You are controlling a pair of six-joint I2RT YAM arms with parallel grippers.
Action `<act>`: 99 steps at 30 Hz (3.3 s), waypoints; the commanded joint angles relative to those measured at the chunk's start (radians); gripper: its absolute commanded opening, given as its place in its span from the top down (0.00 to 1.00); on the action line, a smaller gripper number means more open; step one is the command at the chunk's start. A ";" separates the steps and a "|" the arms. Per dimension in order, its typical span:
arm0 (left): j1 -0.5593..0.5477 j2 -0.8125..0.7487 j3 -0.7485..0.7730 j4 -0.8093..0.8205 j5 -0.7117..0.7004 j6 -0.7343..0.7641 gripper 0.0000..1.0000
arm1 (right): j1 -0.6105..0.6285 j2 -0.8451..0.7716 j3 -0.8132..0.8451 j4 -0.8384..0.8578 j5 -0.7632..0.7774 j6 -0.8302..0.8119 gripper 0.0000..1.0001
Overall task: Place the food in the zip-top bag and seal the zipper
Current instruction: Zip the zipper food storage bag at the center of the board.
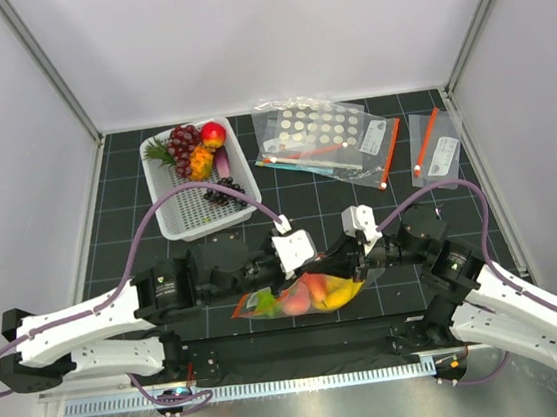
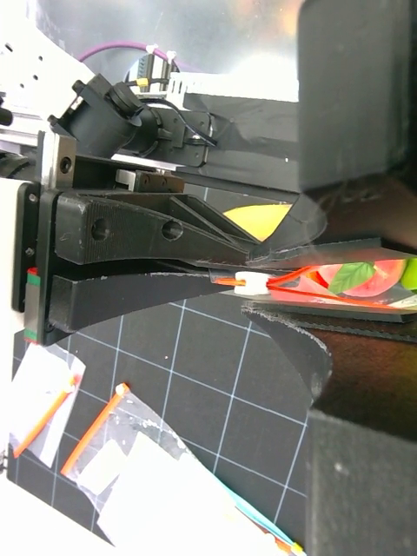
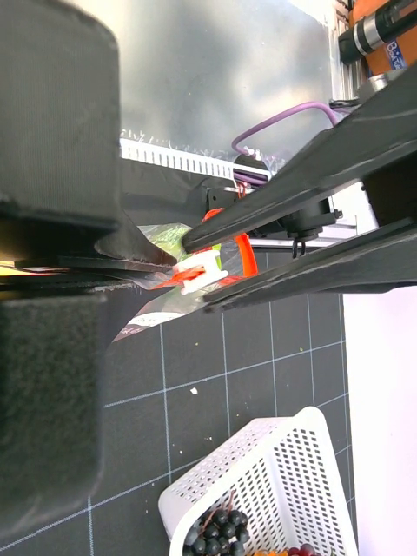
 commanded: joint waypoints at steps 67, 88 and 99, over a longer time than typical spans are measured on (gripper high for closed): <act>0.007 0.021 0.015 -0.011 -0.095 -0.015 1.00 | 0.003 -0.658 -0.239 0.196 1.575 0.135 0.99; 0.014 0.190 0.035 0.053 -0.290 0.018 0.25 | 0.003 -0.274 -0.144 0.238 0.572 0.135 0.99; 0.034 0.194 0.047 0.024 -0.266 0.001 0.45 | 0.004 -0.297 -0.158 0.249 0.553 0.145 0.99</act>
